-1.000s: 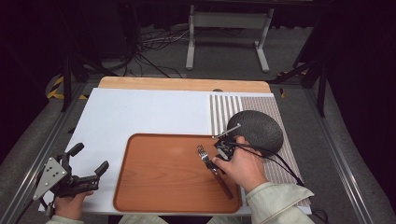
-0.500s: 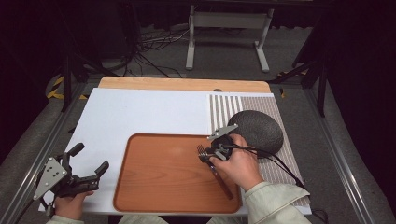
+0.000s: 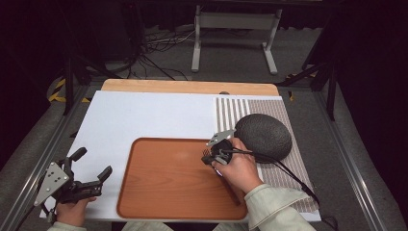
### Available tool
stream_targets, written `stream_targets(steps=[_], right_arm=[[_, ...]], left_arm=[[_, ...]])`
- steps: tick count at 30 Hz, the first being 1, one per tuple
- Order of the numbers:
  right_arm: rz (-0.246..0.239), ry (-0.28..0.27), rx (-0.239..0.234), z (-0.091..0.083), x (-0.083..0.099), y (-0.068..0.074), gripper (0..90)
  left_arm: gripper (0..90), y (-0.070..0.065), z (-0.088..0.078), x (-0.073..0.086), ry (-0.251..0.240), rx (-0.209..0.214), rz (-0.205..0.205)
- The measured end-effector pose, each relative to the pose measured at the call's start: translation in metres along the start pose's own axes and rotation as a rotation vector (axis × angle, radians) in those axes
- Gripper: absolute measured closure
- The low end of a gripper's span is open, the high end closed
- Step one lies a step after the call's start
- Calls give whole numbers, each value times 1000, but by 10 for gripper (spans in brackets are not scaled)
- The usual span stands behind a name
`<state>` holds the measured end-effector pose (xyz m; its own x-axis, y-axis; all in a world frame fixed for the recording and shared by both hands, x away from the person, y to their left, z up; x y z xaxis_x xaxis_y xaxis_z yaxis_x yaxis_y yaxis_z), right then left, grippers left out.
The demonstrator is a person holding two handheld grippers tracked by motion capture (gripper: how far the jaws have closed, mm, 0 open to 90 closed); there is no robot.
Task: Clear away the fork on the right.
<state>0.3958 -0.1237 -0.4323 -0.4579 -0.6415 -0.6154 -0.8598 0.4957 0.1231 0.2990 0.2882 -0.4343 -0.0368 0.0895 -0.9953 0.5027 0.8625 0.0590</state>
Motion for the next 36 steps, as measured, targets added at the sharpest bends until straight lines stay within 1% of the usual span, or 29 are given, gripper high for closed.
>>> stream_targets(steps=[1, 5, 8, 11, 18, 27, 36], right_arm=[[0, 10, 2, 2, 1, -1, 900], [-1, 20, 2, 8, 2, -4, 900], [-13, 31, 10, 11, 3, -7, 900], [-15, 42, 13, 14, 4, -8, 900], [-28, 69, 2, 19, 6, -8, 900], [-33, 75, 7, 21, 7, -10, 900], [-26, 92, 45, 17, 8, -17, 900]], left_arm=[[5, 0, 0, 0, 0, 0, 0], [5, 0, 0, 0, 0, 0, 1], [5, 0, 0, 0, 0, 0, 1], [5, 0, 0, 0, 0, 1, 1], [5, 0, 0, 0, -3, 0, -4], [5, 0, 0, 0, -1, 0, -2], [5, 0, -1, 0, -4, 0, -3]])
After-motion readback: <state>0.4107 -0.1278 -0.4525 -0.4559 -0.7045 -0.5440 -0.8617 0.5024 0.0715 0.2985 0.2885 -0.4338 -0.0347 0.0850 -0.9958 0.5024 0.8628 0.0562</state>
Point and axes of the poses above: each handheld gripper's, and its own axes: z roughly forward along the jaws, x roughly out of its underside, y roughly to its left, the point moved 2 cm from there along z, roughly forward along the jaws, and after that the axes turned 4 degrees about -x, right-handed, at the moved point
